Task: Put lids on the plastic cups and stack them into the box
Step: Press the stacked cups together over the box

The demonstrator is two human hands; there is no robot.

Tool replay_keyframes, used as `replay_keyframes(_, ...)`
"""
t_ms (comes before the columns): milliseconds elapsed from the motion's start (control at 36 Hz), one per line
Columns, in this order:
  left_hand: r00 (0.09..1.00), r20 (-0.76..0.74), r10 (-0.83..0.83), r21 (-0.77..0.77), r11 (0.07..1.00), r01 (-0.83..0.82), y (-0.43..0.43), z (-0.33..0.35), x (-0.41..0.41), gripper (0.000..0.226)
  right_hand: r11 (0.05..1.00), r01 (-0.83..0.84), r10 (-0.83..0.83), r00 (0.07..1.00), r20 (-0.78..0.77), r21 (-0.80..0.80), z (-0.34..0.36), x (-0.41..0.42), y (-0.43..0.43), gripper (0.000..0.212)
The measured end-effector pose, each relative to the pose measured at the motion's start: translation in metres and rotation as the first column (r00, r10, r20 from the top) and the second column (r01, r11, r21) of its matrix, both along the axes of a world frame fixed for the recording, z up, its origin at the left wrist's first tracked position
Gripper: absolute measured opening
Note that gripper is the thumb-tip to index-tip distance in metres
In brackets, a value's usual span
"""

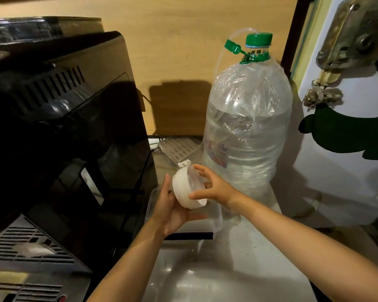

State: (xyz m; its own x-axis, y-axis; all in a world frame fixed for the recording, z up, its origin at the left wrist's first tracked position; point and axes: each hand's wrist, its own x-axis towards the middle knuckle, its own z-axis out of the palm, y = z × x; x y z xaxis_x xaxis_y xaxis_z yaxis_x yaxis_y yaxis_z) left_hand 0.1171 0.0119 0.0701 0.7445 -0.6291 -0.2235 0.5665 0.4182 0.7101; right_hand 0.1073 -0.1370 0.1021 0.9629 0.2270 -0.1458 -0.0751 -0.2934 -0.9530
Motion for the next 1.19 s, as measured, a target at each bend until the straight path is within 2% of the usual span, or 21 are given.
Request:
replay_keyframes(139, 0.999, -0.041, -0.031, -0.100, 0.995, 0.027, 0.001, -0.007, 0.006, 0.053, 0.993, -0.015, 0.019, 0.999, -0.033, 0.120, -0.008, 0.006, 0.000, 0.101)
replay_keyframes(222, 0.999, -0.047, -0.006, -0.125, 0.992, 0.000, 0.001, -0.012, 0.009, 0.044, 0.983, -0.042, 0.054, 0.997, -0.061, 0.180, -0.012, 0.010, -0.001, 0.086)
replay_keyframes(278, 0.999, -0.038, 0.021, -0.094, 0.995, -0.025, 0.002, -0.014, 0.011, 0.045, 0.980, -0.056, 0.072, 0.995, -0.075, 0.192, -0.012, 0.011, -0.002, 0.082)
replay_keyframes(361, 0.997, 0.021, 0.078, -0.006, 0.997, -0.078, 0.002, -0.015, 0.013, 0.046, 0.984, -0.062, 0.075, 0.995, -0.071, 0.169, -0.013, 0.011, -0.003, 0.104)
replay_keyframes(472, 0.978, 0.143, 0.152, 0.143, 0.974, -0.173, 0.005, -0.015, 0.017, 0.051, 0.990, -0.024, 0.026, 1.000, -0.017, 0.137, -0.014, 0.014, -0.009, 0.100)
replay_keyframes(556, 0.960, 0.214, 0.179, 0.274, 0.933, -0.235, 0.007, -0.014, 0.019, 0.038, 0.998, -0.019, 0.015, 0.998, 0.061, 0.065, -0.016, 0.017, -0.012, 0.109)
replay_keyframes(667, 0.940, 0.258, 0.225, 0.369, 0.876, -0.311, 0.007, -0.013, 0.020, 0.034, 0.991, -0.027, 0.053, 0.979, 0.199, -0.129, -0.019, 0.020, -0.014, 0.108)
replay_keyframes(806, 0.912, 0.313, 0.264, 0.448, 0.806, -0.387, 0.008, -0.017, 0.023, 0.034, 0.917, -0.036, 0.158, 0.948, 0.276, -0.398, -0.029, 0.021, -0.015, 0.104)
replay_keyframes(944, 0.901, 0.350, 0.256, 0.512, 0.754, -0.413, 0.007, -0.018, 0.024, 0.026, 0.873, -0.048, 0.188, 0.952, 0.243, -0.486, -0.039, 0.024, -0.012, 0.098)
replay_keyframes(1194, 0.944, 0.290, 0.160, 0.630, 0.710, -0.314, 0.017, -0.030, 0.031, 0.038, 0.835, -0.039, 0.145, 0.978, 0.152, -0.549, -0.063, 0.030, -0.001, 0.099)
